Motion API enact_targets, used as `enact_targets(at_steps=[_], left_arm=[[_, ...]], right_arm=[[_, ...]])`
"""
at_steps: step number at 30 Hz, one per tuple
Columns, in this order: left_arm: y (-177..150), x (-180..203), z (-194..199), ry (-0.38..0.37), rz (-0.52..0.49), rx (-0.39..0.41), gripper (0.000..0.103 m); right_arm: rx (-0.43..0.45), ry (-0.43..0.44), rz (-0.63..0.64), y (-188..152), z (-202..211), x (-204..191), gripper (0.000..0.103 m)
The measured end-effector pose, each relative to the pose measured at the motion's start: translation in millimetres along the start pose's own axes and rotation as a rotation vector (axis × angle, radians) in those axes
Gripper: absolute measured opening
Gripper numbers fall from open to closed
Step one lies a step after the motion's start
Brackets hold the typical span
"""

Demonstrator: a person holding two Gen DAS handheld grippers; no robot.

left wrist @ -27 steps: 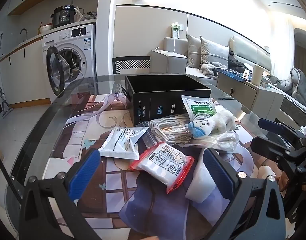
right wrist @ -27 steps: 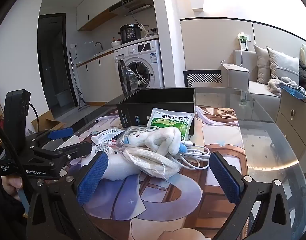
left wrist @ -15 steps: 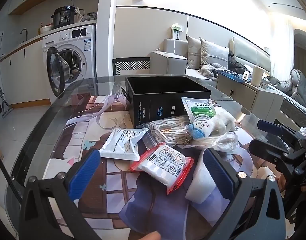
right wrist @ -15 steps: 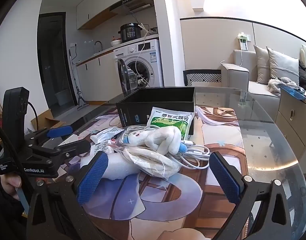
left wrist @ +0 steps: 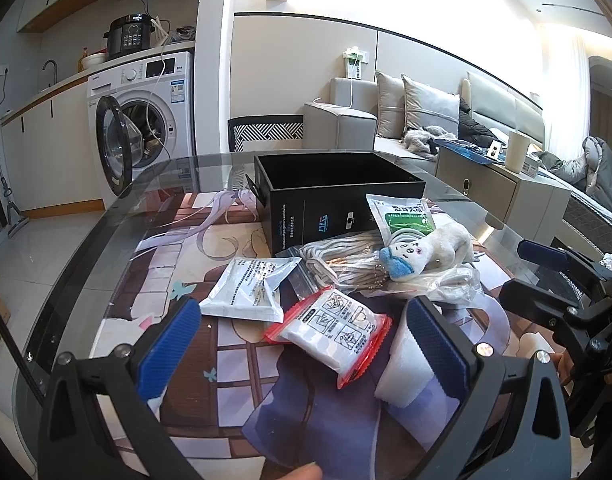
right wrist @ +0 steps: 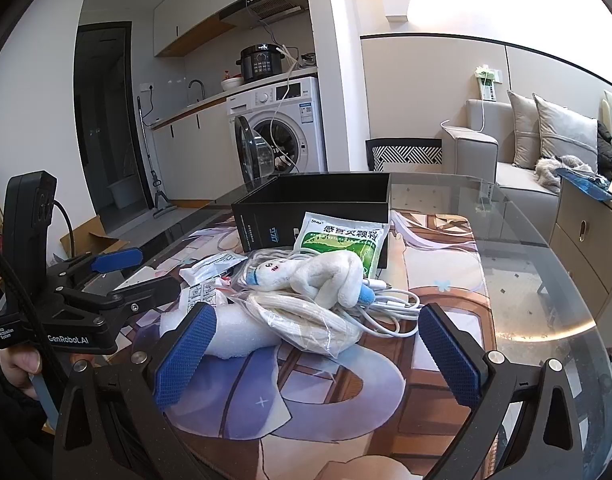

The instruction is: Organize soft objects

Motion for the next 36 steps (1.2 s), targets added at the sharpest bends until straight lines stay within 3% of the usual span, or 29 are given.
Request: enact_targets(at_steps=[36], left_arm=[[-0.3, -5.1, 1.5, 0.007, -0.001, 0.004, 0.103]], right_arm=[[-0.004, -0.001, 0.006, -1.6, 0.3, -2.6, 0.103]])
Point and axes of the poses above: each gripper's, at about its wrist camera, not at the fingertips, and z roughly against the way its jaws point, x to its right, y to its top, the point moved 9 cm from there along -z, roughly the way its jaws point, and after that the axes turned 9 degrees about x, right-handed, at the moved point
